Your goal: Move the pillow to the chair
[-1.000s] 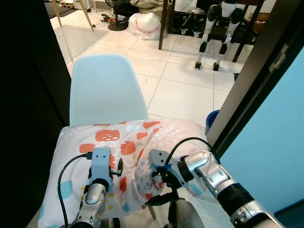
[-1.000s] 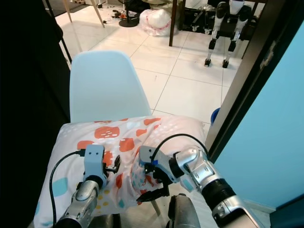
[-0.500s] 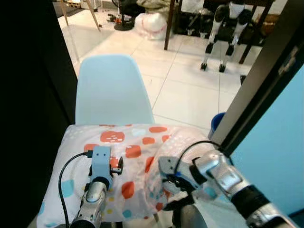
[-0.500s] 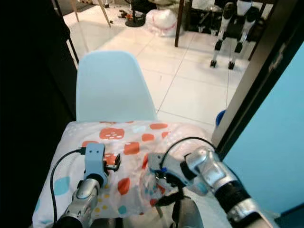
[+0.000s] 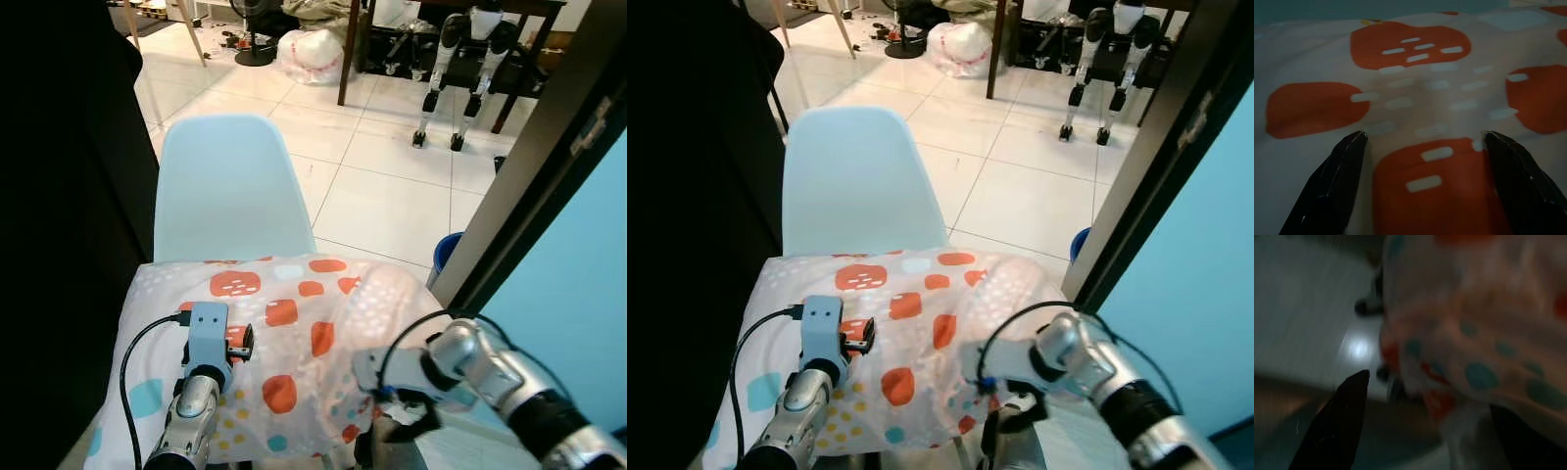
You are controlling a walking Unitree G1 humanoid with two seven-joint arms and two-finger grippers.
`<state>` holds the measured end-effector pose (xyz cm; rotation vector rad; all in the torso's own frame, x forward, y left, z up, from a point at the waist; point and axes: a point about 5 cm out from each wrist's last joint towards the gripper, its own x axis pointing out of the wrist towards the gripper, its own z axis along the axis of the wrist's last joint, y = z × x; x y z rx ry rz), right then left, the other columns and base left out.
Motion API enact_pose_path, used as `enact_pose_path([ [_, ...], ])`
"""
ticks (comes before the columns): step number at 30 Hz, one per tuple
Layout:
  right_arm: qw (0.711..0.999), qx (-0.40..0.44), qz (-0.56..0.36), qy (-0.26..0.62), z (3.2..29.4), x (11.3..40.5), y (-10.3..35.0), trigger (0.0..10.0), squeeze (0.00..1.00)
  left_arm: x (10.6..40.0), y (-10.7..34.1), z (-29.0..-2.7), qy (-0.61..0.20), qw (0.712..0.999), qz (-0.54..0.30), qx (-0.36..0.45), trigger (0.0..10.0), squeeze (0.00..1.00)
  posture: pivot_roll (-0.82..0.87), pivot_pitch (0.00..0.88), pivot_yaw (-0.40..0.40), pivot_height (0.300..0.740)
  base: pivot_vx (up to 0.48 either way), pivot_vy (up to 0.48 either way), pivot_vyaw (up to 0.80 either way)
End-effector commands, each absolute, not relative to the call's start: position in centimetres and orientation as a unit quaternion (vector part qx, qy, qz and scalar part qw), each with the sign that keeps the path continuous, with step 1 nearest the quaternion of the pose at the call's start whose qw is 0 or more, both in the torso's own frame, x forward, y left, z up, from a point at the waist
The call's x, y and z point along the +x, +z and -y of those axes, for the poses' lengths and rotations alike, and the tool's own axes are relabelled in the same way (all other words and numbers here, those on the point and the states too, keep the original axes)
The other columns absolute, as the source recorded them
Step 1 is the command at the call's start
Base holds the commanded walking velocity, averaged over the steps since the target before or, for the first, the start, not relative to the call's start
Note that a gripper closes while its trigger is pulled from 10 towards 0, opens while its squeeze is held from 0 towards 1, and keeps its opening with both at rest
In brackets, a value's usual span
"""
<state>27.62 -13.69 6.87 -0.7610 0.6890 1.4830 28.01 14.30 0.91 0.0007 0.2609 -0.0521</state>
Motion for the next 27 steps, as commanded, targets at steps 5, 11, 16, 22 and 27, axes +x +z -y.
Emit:
enact_pose_path([
  [5,0.621,-0.290,-0.291,0.667,13.1,26.6,6.6,10.0,0.00,27.3,0.1,-14.1,-0.026,0.989,-0.148,0.000,10.0,0.00,-0.02,0.090,-0.029,0.590,0.000,0.000,0.00],
  [11,0.662,-0.256,-0.249,0.659,12.0,27.6,7.7,10.0,0.00,27.3,0.1,-14.5,-0.023,0.989,-0.149,0.001,10.0,0.00,-0.02,0.091,-0.030,0.590,0.000,0.000,0.00],
  [16,0.736,-0.181,-0.206,0.618,11.4,30.0,9.6,0.0,0.00,27.3,0.1,-14.7,-0.021,0.989,-0.148,0.003,10.0,0.00,-0.02,0.092,-0.032,0.590,0.000,0.000,0.00],
  [22,0.740,-0.186,-0.205,0.612,11.6,30.1,9.6,0.0,0.00,27.2,0.0,-14.5,-0.022,0.989,-0.148,0.002,10.0,0.00,-0.02,0.092,-0.032,0.590,0.000,0.000,0.00],
  [27,0.758,-0.191,-0.196,0.592,11.5,30.7,9.8,10.0,0.00,27.2,0.0,-14.4,-0.024,0.989,-0.148,0.002,10.0,0.00,-0.02,0.092,-0.031,0.590,0.000,0.000,0.00],
])
